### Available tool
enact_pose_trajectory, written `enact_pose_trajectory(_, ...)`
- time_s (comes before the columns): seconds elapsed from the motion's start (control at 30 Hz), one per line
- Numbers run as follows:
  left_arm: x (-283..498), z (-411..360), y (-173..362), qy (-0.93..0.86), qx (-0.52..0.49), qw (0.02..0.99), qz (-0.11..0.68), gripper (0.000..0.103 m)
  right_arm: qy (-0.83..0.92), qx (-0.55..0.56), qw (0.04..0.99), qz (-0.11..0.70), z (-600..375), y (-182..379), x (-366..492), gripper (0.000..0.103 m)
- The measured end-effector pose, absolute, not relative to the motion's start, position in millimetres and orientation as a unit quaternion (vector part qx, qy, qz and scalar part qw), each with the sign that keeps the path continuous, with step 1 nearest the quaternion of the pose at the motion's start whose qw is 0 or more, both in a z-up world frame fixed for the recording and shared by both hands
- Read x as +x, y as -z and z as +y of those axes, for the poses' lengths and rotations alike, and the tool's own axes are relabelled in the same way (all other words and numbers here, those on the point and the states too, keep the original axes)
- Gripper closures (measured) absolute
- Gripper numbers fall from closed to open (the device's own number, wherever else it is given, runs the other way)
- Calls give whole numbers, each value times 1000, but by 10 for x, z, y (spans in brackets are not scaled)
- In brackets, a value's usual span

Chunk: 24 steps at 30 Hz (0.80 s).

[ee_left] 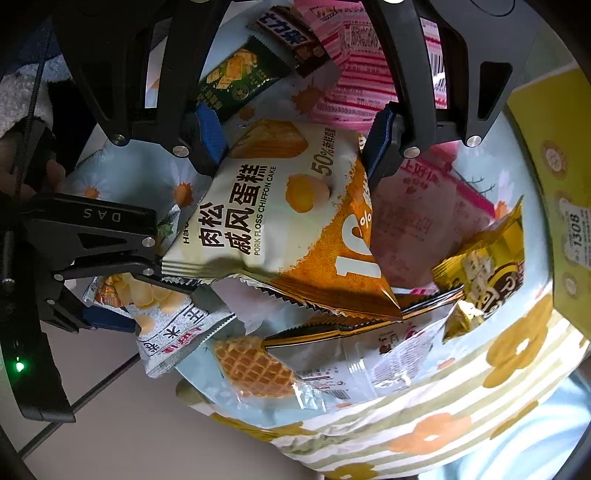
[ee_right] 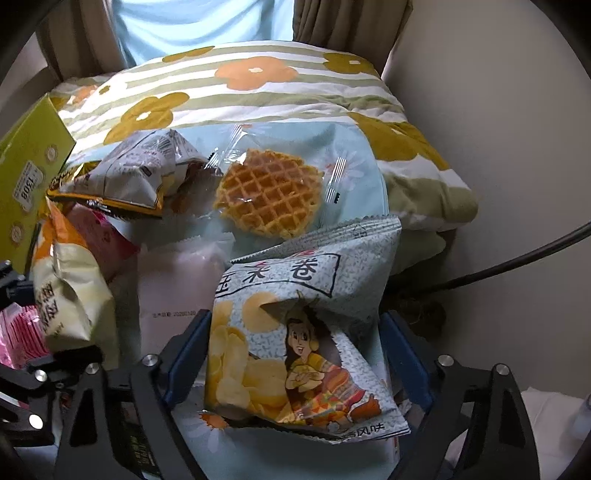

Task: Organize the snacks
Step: 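Grasp the orange chiffon cake bag with the left tool while the right tool grasps the corn roll bag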

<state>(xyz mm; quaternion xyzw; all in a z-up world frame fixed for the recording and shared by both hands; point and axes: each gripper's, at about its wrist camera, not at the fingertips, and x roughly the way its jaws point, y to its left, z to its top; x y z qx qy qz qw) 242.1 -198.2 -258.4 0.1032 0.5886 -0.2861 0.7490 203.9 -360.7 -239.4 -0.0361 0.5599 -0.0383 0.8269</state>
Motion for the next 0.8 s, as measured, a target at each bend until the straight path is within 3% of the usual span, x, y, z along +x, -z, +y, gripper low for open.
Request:
enact_pose_trajectory(0.1,2394,-1962,2567,282,99,752,587,42,43,-53,829,556,-3582,2378,2000,35)
enact_pose_trajectory(0.2,2369,-1946,2530,279,93,758,582,42,42,-56,831,552,-3586,2364,1959,39)
enact_pose_trajectory(0.8,2063,-1805,2107,243,73,802,540,42,15,-48,859,509,-3624,2025,1751,42)
